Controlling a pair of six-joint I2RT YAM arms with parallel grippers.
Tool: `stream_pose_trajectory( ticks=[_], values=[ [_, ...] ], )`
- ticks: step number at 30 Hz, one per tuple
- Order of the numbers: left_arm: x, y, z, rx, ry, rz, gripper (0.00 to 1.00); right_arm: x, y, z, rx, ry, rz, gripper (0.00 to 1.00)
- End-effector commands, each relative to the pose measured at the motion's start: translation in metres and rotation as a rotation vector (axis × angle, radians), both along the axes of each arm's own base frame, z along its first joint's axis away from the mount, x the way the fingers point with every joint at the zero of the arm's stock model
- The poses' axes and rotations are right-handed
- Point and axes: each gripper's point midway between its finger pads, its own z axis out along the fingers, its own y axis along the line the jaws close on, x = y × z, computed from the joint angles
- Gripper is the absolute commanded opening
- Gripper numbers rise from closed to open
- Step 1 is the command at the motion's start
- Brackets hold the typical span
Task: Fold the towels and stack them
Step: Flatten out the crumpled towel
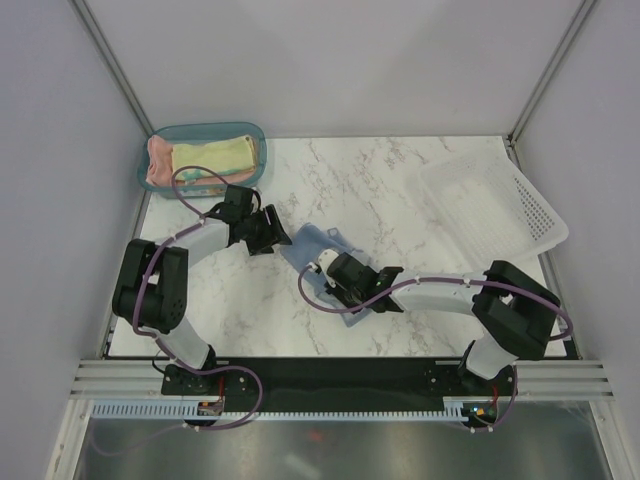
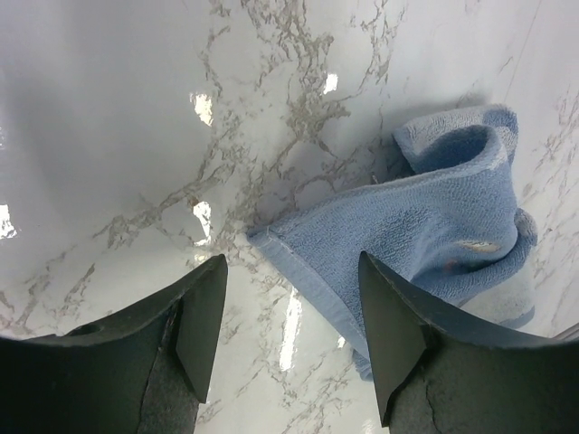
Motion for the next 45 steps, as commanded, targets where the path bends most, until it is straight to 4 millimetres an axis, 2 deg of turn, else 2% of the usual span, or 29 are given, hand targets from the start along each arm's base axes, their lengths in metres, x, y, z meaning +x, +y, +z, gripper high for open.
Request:
stream_pose_trajectory(
  ticks=[1,5,12,18,22,27,29,31,32,33,38,39,40,42,45],
  values=[
    [0.010,-0.003,0.018,-0.023,-0.052,-0.017,0.67,0.008,0.005,0.023,0.030,-0.054,-0.007,0.25],
    [0.010,-0.003,0.016,-0.019,-0.049,-0.016,0.67,0.000,0.008,0.028,0.063,-0.032,0.020,0.35],
    [0.010,-0.004,0.015,-0.026,-0.042,-0.012,0.67,0.006,0.017,0.032,0.082,-0.039,0.011,0.34],
    [0.010,-0.003,0.014,-0.018,-0.045,-0.013,0.67,0.004,0.026,0.021,0.084,-0.006,0.032,0.36],
    [0.010,-0.002,0.014,-0.013,-0.043,-0.013,0.67,0.003,0.024,0.007,0.063,0.015,0.021,0.37],
    [0.011,0.000,0.015,-0.004,-0.055,-0.017,0.67,0.010,0.018,0.010,0.047,-0.026,-0.020,0.30],
    [0.011,0.000,0.015,-0.001,-0.057,-0.019,0.67,0.012,0.017,0.017,0.061,-0.044,-0.026,0.22],
    [0.012,-0.001,0.018,-0.006,-0.062,-0.021,0.67,0.013,0.016,0.023,0.071,-0.060,-0.030,0.07],
    [0.012,-0.001,0.019,-0.007,-0.063,-0.020,0.67,0.013,0.016,0.025,0.070,-0.062,-0.031,0.05],
    [0.012,-0.002,0.019,-0.009,-0.063,-0.023,0.67,0.012,0.012,0.024,0.061,-0.054,-0.041,0.05],
    [0.011,-0.001,0.028,0.002,-0.087,-0.051,0.67,-0.004,0.008,0.030,0.088,-0.007,-0.010,0.18],
    [0.009,0.000,0.029,0.003,-0.086,-0.052,0.67,-0.004,0.008,0.034,0.102,-0.010,-0.008,0.18],
    [0.007,-0.001,0.029,0.002,-0.084,-0.055,0.67,-0.006,0.005,0.031,0.101,-0.003,-0.006,0.08],
    [0.004,0.000,0.031,0.000,-0.087,-0.052,0.67,-0.007,0.003,0.029,0.112,0.018,-0.012,0.02],
    [-0.002,-0.001,0.029,-0.001,-0.081,-0.059,0.67,-0.007,-0.002,0.027,0.106,0.032,-0.030,0.10]
  ],
)
